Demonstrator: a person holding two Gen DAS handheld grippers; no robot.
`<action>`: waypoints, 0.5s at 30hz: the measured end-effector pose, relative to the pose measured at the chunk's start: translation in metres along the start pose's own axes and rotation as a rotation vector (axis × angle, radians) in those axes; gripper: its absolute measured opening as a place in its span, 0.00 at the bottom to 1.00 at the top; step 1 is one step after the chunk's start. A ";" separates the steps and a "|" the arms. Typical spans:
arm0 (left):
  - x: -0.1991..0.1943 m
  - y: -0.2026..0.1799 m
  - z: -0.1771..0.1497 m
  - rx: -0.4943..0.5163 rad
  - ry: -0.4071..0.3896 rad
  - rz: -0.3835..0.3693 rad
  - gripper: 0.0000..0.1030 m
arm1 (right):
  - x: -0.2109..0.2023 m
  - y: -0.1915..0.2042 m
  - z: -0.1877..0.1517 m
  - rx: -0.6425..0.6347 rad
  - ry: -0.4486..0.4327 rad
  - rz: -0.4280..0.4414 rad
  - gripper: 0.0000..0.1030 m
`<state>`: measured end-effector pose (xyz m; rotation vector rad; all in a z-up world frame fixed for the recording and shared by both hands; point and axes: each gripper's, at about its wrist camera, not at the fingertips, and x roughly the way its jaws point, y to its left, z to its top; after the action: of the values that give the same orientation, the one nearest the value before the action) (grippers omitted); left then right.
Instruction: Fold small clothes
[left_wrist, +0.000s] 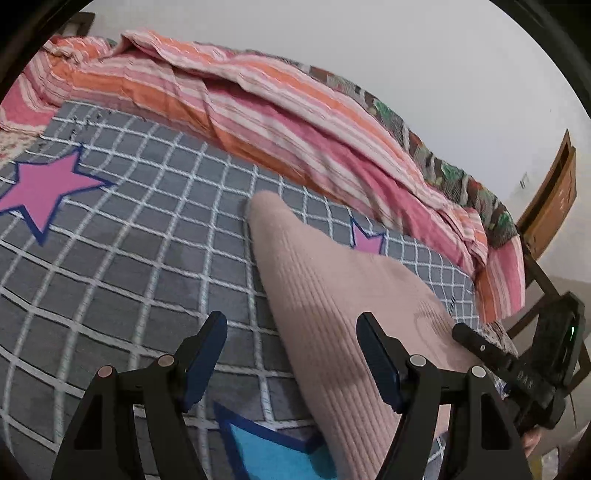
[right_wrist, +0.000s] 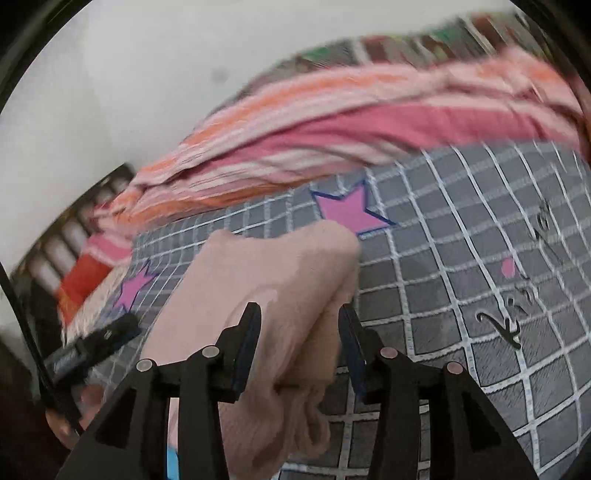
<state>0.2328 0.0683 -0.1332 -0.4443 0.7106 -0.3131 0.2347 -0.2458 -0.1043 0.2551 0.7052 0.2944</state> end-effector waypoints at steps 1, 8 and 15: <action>0.000 -0.002 -0.002 0.004 0.007 -0.007 0.69 | -0.002 0.000 -0.005 -0.016 -0.013 0.016 0.42; -0.011 -0.016 -0.026 0.100 0.047 -0.027 0.69 | -0.010 -0.011 -0.018 0.030 -0.018 0.070 0.42; -0.022 -0.029 -0.055 0.220 0.114 -0.079 0.69 | -0.016 -0.015 -0.023 0.029 -0.012 0.086 0.42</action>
<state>0.1756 0.0372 -0.1439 -0.2473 0.7611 -0.4891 0.2105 -0.2628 -0.1168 0.3148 0.6884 0.3647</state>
